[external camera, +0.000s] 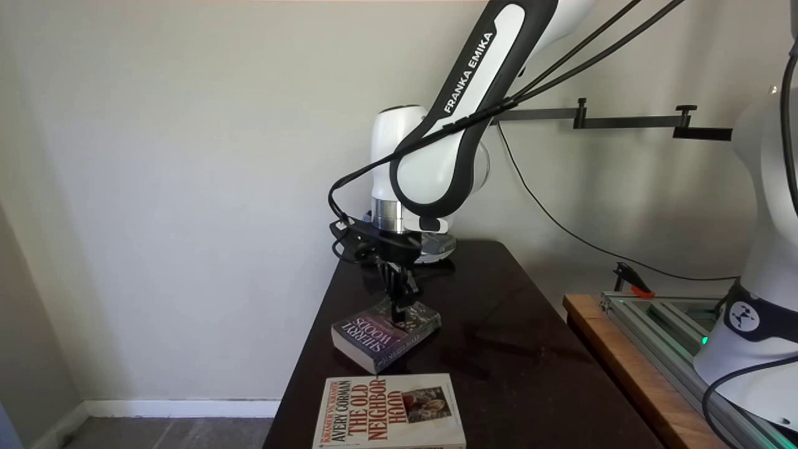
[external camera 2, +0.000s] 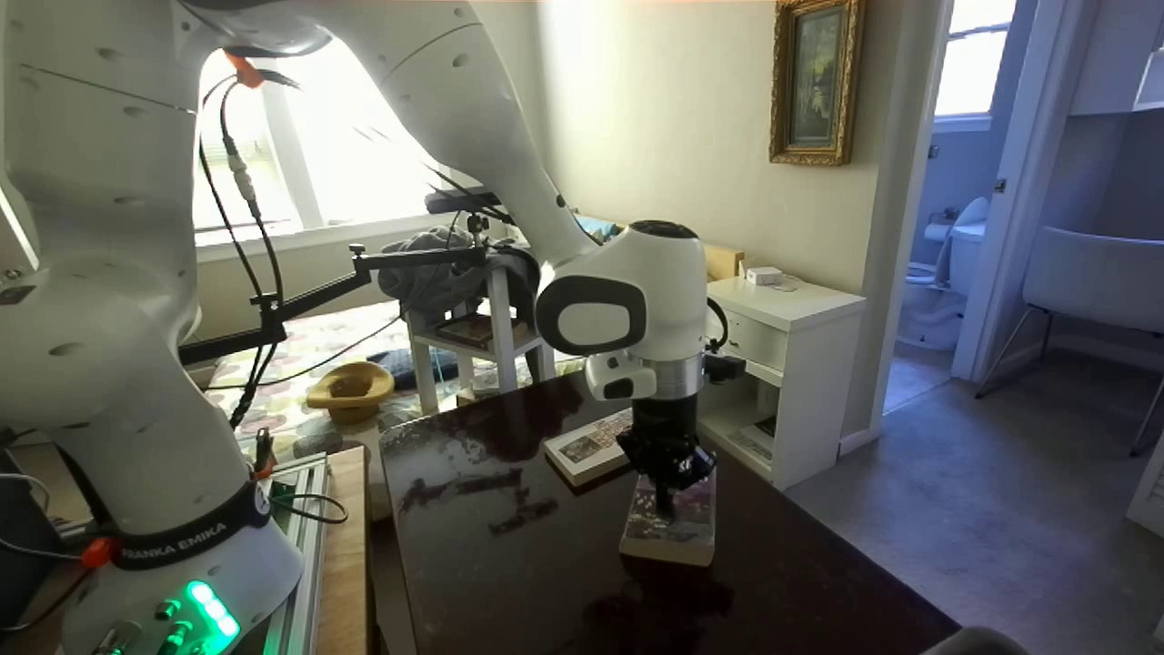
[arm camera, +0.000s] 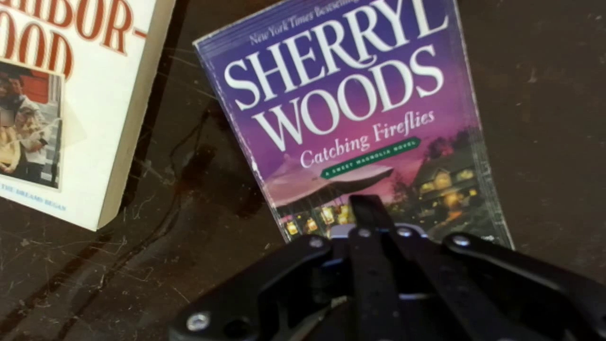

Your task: Rotate the book on the right.

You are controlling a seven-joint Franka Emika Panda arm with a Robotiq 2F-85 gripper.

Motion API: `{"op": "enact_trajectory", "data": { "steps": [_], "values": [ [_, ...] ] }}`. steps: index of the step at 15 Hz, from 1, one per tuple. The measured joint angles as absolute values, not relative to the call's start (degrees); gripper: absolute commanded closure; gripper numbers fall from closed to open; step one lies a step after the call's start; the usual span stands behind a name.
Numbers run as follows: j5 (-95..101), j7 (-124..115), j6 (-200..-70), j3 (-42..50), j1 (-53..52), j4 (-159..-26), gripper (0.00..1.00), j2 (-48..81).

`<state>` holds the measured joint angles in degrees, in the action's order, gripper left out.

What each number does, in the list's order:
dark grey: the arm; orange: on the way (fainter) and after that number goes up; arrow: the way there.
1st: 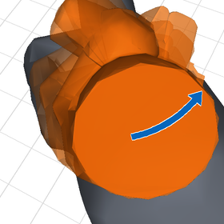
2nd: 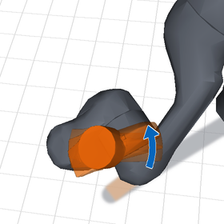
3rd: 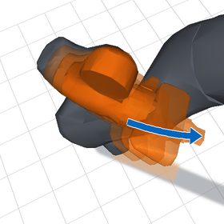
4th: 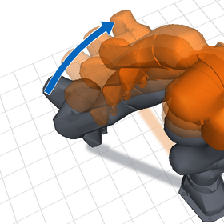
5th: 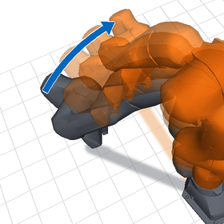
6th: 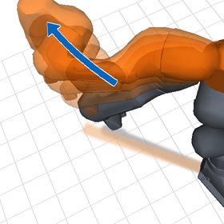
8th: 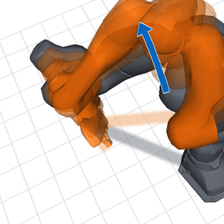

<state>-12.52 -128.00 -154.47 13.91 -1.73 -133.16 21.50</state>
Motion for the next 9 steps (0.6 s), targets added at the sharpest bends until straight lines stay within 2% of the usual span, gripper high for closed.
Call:
{"op": "enact_trajectory", "data": {
  "steps": [9],
  "values": [
    [-12.21, -126.28, -154.38, 13.68, -1.41, -133.17, 1.00, 21.26]
  ]
}}
